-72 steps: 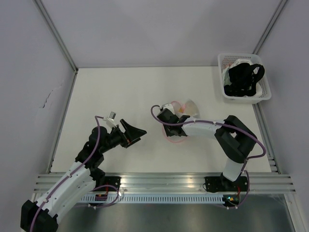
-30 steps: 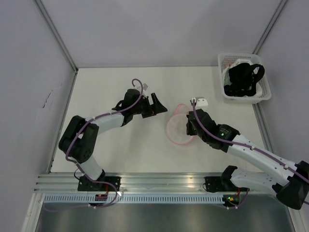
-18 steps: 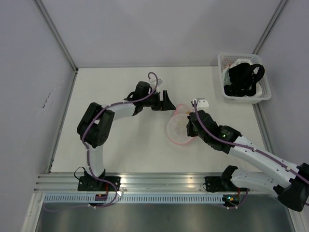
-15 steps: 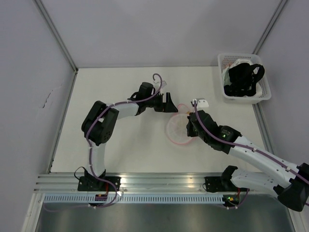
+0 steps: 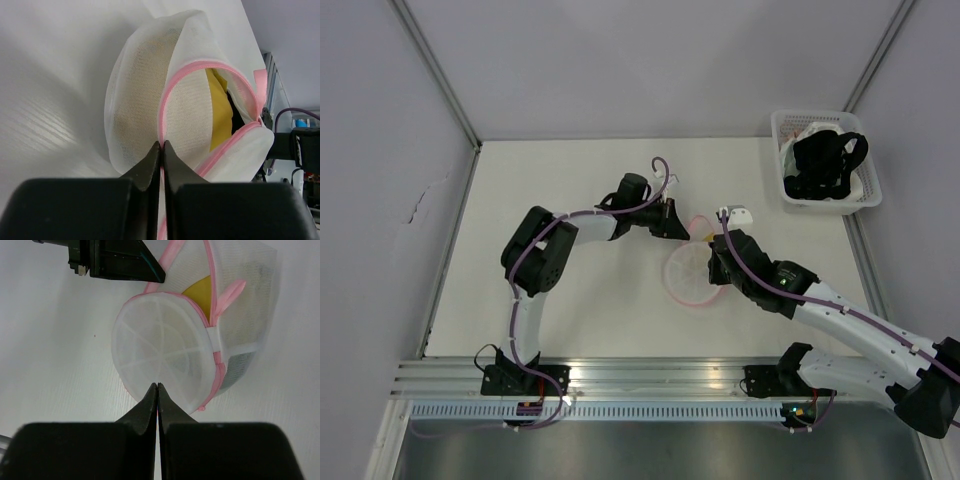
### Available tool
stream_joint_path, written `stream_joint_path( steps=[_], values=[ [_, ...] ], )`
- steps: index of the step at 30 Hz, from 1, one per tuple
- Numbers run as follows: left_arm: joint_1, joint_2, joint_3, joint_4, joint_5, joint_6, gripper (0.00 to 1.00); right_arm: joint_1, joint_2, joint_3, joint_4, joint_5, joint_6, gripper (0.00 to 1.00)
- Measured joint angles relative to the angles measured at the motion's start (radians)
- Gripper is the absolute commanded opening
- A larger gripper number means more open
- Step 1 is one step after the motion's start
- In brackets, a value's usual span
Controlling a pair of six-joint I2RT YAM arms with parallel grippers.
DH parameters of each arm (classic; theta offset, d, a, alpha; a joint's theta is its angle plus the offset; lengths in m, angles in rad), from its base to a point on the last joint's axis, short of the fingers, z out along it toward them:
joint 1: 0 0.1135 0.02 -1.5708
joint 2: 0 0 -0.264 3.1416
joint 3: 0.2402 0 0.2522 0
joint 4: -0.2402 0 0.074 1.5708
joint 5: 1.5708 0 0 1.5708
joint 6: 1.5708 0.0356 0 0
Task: Unzip the laundry bag and remove the bra
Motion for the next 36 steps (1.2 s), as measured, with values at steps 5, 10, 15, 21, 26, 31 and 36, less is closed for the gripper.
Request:
stream_joint_path(
  steps=[5,10,15,21,26,31,36],
  values=[
    [-0.001,-0.015,-0.062,0.042,-0.002,-0.003,0.02,-0.001,-0.001,0.000,0.000,-0.001,0.000,0.00],
    [-0.002,-0.127,-0.216,0.060,-0.052,-0.035,0.02,-0.001,-0.004,-0.011,0.000,0.001,0.000,0.00],
    [-0.016,-0.387,-0.377,0.072,-0.133,-0.085,0.02,-0.002,-0.004,-0.023,0.001,0.000,0.000,0.01],
    [-0.071,-0.721,-0.514,0.084,-0.234,-0.152,0.02,-0.002,0.005,-0.023,0.018,-0.036,-0.007,0.13],
    [-0.114,-0.899,-0.615,0.066,-0.293,-0.217,0.02,-0.002,0.023,-0.023,0.066,-0.150,-0.014,0.39],
    [-0.131,-0.956,-0.698,0.060,-0.324,-0.282,0.02,0.019,0.053,-0.021,0.111,-0.248,0.000,0.43],
    [-0.136,-0.969,-0.751,0.060,-0.356,-0.327,0.02,0.127,0.088,-0.005,0.125,-0.277,0.025,0.42]
  ],
)
